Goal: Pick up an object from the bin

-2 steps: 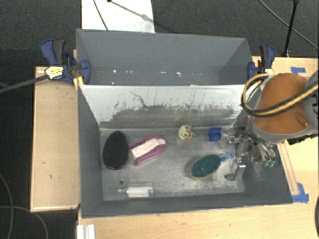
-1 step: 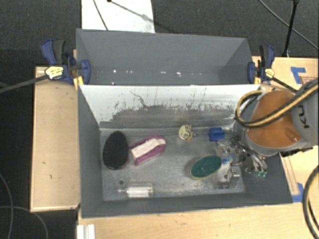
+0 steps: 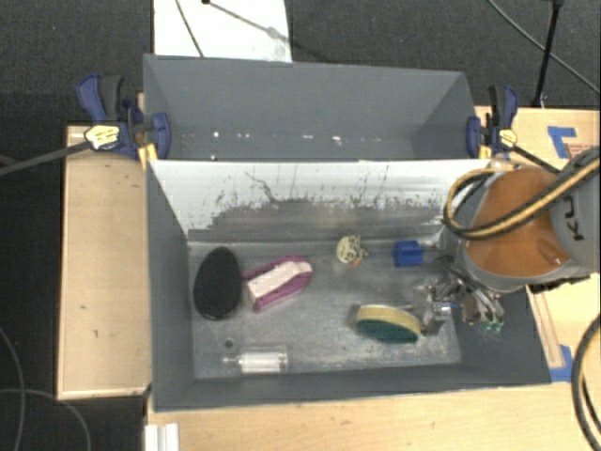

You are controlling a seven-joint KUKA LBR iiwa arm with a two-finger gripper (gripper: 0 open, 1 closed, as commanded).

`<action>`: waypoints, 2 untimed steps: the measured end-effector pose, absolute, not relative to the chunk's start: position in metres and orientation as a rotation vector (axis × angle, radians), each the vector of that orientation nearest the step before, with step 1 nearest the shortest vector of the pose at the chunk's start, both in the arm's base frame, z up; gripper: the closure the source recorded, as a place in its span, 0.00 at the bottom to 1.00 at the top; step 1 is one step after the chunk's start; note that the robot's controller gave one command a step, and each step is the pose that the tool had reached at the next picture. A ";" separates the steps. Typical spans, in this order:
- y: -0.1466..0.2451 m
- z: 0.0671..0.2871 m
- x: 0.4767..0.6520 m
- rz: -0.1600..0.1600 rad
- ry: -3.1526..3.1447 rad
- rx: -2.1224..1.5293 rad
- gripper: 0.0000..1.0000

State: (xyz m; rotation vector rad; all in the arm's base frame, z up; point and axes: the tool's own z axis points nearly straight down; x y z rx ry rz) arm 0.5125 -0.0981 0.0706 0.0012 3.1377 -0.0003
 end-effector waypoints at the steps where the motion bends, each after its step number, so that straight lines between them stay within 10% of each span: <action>1: -0.098 0.071 0.513 0.000 3.138 -0.001 0.00; 2: -0.080 0.070 0.500 0.002 3.138 0.170 0.00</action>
Offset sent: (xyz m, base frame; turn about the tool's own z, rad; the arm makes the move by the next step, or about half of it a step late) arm 0.0000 0.0000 0.0000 0.0000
